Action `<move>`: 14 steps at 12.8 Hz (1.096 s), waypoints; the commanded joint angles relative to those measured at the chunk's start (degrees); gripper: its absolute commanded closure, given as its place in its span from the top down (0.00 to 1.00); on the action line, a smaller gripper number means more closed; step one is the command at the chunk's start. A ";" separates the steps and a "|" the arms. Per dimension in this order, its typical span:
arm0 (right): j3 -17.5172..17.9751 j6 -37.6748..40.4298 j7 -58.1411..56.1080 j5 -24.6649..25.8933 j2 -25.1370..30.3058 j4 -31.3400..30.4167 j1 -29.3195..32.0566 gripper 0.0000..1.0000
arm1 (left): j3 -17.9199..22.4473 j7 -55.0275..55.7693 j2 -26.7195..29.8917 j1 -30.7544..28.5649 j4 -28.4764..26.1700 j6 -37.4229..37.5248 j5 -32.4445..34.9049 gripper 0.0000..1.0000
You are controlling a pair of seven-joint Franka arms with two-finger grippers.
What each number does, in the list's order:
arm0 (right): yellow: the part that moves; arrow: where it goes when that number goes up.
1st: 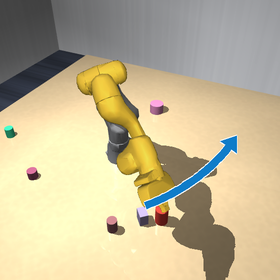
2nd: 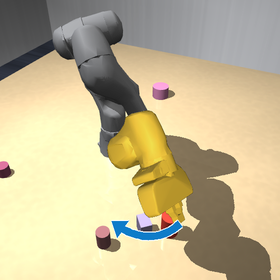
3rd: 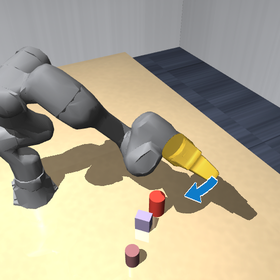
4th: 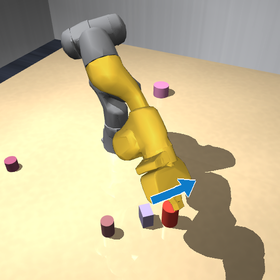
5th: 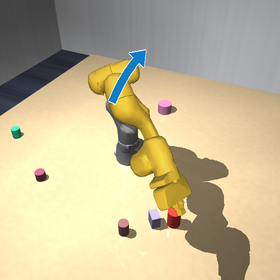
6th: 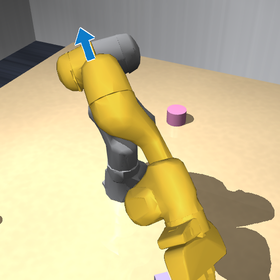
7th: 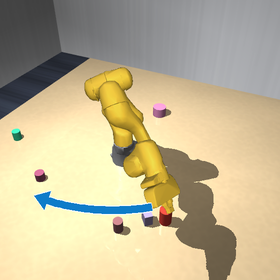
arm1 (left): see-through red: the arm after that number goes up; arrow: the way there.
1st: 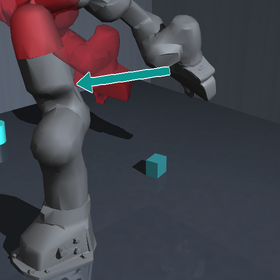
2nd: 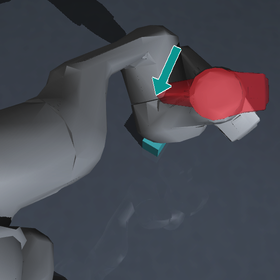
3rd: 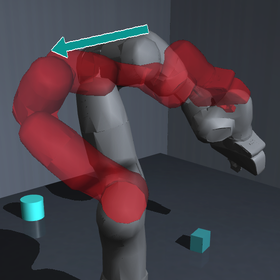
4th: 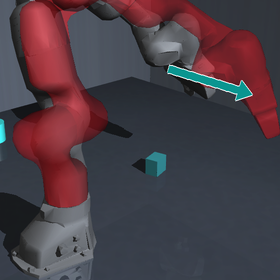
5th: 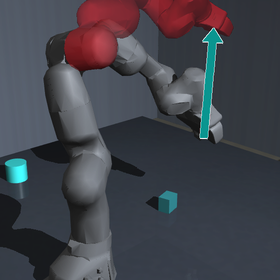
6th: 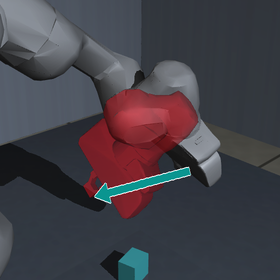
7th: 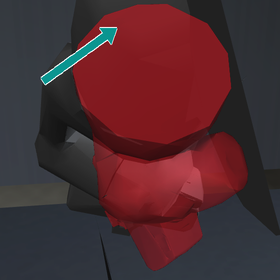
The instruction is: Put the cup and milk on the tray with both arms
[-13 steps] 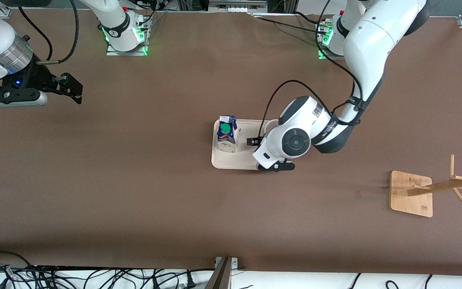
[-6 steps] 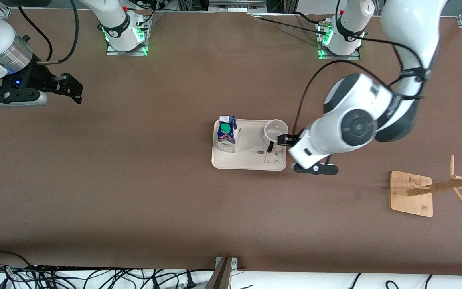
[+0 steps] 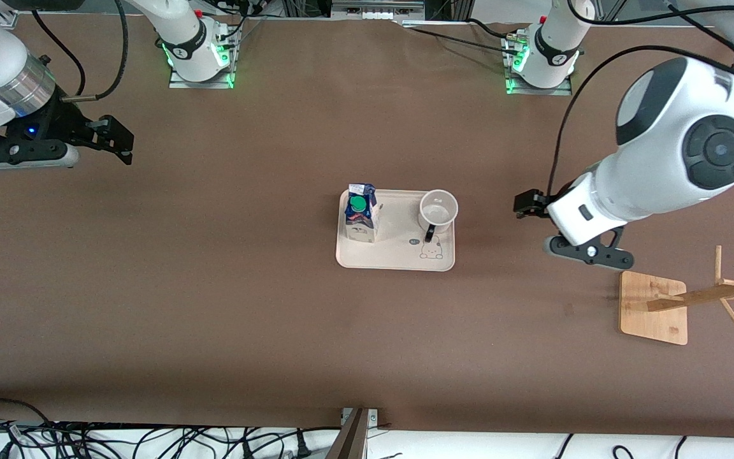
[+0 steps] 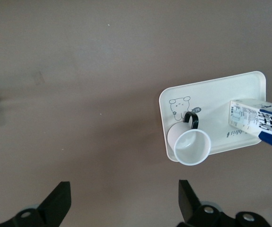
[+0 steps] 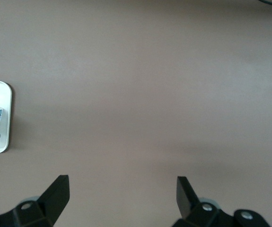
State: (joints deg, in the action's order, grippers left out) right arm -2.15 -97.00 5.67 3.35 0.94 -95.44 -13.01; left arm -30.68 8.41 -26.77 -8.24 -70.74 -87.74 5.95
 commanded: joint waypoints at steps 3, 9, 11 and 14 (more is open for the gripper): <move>0.21 0.94 -0.22 0.87 -0.33 1.04 -0.18 1.00 | 17.16 -10.49 13.37 8.55 -7.89 -0.24 -0.74 1.00; 0.21 1.29 -0.31 0.78 -0.33 0.95 -0.18 1.00 | 31.36 -12.01 28.07 12.19 -27.85 -8.50 -4.54 1.00; 0.21 1.47 -0.22 0.78 -0.33 0.95 -0.09 1.00 | 31.91 -13.33 28.26 11.41 -28.75 -8.59 -4.46 1.00; 0.21 1.55 -0.22 0.78 -0.33 0.95 -0.18 1.00 | 31.47 -12.37 26.68 11.49 -26.65 -8.51 -4.63 1.00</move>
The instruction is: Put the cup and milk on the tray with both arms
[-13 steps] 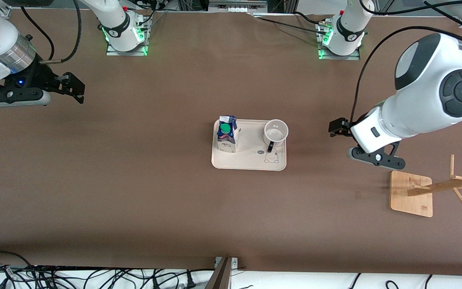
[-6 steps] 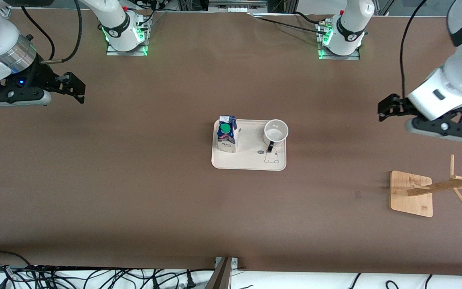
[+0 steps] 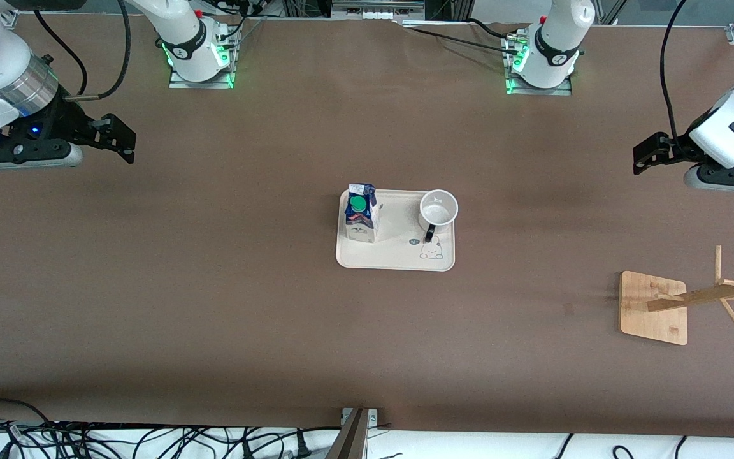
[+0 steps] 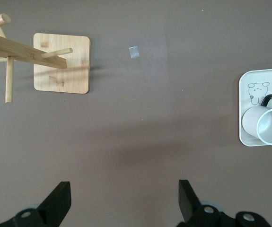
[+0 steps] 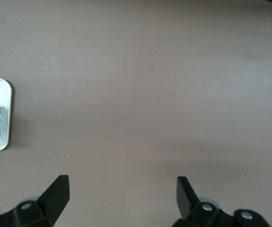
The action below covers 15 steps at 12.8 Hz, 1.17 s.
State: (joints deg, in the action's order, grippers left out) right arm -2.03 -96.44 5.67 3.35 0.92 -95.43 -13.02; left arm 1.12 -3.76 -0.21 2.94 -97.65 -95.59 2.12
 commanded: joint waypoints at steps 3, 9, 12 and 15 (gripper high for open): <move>0.10 0.99 -0.22 0.78 -0.31 1.03 -0.08 1.00 | -1.29 3.14 0.30 0.66 0.53 1.27 -0.80 1.00; 0.10 0.99 -0.22 0.78 -0.31 1.03 -0.16 1.00 | -2.17 3.50 0.21 0.92 1.94 1.72 -0.80 1.00; 0.10 1.08 -0.31 0.78 -0.31 0.94 -0.08 1.00 | -2.70 3.50 0.30 0.92 2.11 1.72 -0.80 1.00; 0.10 1.17 -0.31 0.87 -0.31 0.94 -0.16 1.00 | -2.70 3.41 0.30 0.92 2.11 2.33 -0.80 1.00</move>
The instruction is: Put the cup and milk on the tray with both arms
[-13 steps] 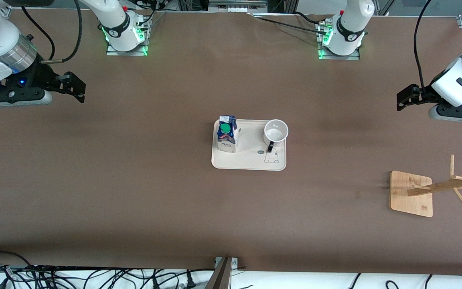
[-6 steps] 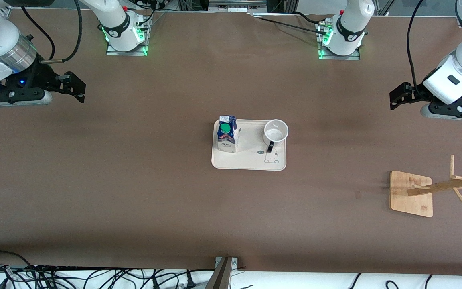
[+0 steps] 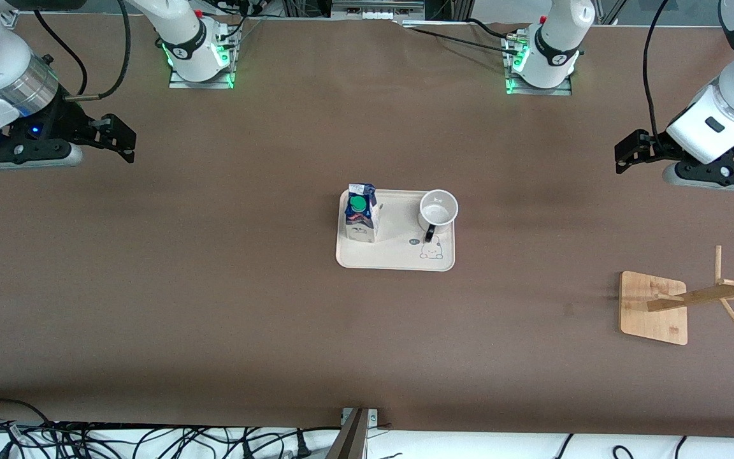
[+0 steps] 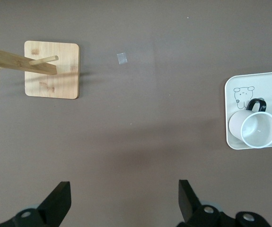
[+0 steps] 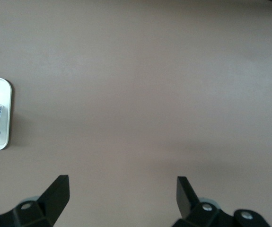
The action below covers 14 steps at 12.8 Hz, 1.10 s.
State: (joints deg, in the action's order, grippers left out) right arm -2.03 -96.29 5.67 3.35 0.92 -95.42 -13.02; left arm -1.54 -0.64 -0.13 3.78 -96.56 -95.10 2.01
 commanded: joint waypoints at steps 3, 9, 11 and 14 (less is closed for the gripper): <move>0.10 0.58 -0.31 0.87 -0.31 1.03 -0.16 1.00 | -0.13 0.38 0.31 0.08 1.11 2.11 -0.69 1.00; 0.10 0.40 -0.31 1.05 -0.31 1.12 -0.16 1.00 | -0.31 0.38 0.31 0.08 1.11 2.20 -0.61 1.00; 0.01 0.31 -0.31 1.05 -0.39 1.12 0.01 1.00 | -0.48 0.38 0.31 0.08 1.20 2.20 -0.61 1.00; 0.01 0.75 -0.31 1.05 -0.31 1.03 0.10 1.00 | -0.40 0.38 0.31 0.08 1.20 2.20 -0.61 1.00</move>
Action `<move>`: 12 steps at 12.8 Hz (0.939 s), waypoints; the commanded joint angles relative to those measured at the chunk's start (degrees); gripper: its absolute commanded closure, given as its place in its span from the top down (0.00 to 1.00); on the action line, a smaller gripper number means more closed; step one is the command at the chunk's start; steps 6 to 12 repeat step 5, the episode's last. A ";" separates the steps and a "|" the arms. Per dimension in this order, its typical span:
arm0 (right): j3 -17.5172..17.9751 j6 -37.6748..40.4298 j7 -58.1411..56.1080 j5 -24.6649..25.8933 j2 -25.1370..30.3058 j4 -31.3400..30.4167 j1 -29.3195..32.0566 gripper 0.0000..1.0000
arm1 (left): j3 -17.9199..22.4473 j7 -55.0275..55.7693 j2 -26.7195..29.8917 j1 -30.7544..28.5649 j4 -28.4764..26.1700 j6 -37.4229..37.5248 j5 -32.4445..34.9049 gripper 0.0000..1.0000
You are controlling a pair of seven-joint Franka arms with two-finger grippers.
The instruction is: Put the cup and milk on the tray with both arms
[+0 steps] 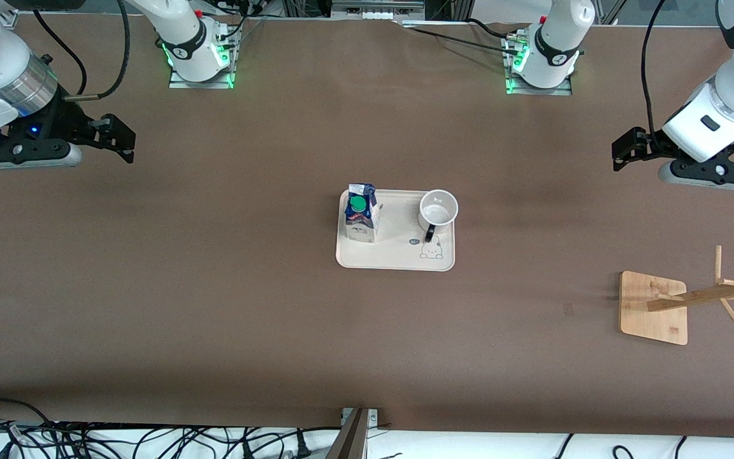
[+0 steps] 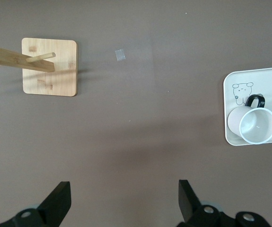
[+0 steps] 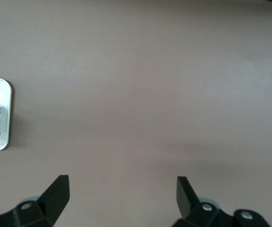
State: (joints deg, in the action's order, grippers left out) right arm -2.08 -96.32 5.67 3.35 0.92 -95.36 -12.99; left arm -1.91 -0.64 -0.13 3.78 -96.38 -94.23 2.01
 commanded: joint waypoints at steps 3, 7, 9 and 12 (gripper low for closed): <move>0.06 0.87 -0.22 0.96 -0.31 0.97 -0.11 1.00 | -0.11 0.37 0.30 0.08 1.02 1.50 -0.52 1.00; 0.14 0.96 -0.22 0.96 -0.31 0.97 -0.20 1.00 | -0.19 0.37 0.22 0.08 1.02 1.59 -0.52 1.00; 0.14 0.96 -0.22 0.96 -0.31 0.97 -0.20 1.00 | -0.19 0.37 0.22 0.08 1.02 1.59 -0.52 1.00; 0.14 0.96 -0.22 0.96 -0.31 0.97 -0.20 1.00 | -0.19 0.37 0.22 0.08 1.02 1.59 -0.52 1.00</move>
